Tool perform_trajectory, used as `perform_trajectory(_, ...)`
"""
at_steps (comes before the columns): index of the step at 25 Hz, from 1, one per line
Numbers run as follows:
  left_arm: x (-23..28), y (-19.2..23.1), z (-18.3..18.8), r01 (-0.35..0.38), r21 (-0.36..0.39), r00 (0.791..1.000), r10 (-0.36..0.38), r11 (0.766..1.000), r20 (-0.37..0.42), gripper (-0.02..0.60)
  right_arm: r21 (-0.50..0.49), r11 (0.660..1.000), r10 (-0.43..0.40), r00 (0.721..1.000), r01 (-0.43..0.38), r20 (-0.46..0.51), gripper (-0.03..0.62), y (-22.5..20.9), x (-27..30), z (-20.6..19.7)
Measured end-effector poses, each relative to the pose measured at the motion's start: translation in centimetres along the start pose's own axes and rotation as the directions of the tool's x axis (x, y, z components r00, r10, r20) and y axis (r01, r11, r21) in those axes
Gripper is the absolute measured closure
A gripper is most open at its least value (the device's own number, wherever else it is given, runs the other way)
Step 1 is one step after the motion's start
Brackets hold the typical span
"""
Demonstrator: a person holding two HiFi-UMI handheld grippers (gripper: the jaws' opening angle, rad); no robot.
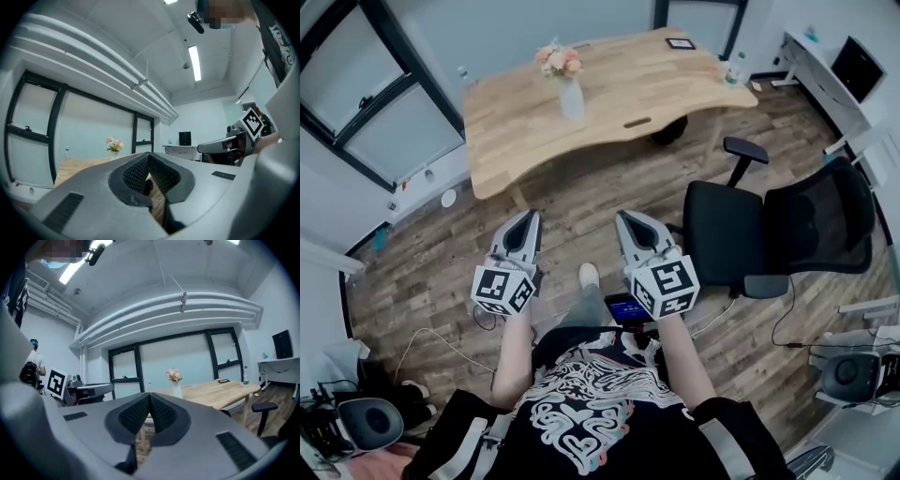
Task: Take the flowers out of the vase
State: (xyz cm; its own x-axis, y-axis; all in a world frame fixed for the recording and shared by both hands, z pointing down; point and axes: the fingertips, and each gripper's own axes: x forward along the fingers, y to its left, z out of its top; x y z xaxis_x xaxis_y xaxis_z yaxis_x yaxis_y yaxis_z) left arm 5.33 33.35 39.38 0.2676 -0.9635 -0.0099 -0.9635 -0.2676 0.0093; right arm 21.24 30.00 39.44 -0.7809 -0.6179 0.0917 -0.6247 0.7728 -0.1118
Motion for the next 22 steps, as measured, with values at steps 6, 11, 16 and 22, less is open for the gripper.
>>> perform_trajectory(6, 2.5, 1.4, -1.1, -0.035, 0.019, 0.999, 0.036, 0.999, -0.019, 0.578, -0.005, 0.999, -0.035, 0.999, 0.035, 0.0, 0.589, -3.0, 1.7, -0.3)
perform_trajectory(11, 6.0, 3.8, -1.8, -0.055, 0.037, 0.998, 0.056, 0.998, -0.027, 0.578, -0.004, 0.999, -0.046, 0.999, 0.046, -0.016, 0.589, -5.6, 5.1, -0.6)
perform_trajectory(16, 11.6, 7.6, -2.2, -0.044, 0.02, 0.999, 0.045, 0.999, -0.013, 0.578, -0.01, 0.999, -0.046, 0.999, 0.046, -0.028, 0.589, -8.6, 10.8, -0.1)
perform_trajectory(22, 19.2, 12.7, -2.4, -0.002, 0.048, 1.0, 0.003, 0.999, -0.027, 0.578, -0.023, 0.997, -0.072, 0.997, 0.072, -0.023, 0.589, -12.5, 18.8, 1.2)
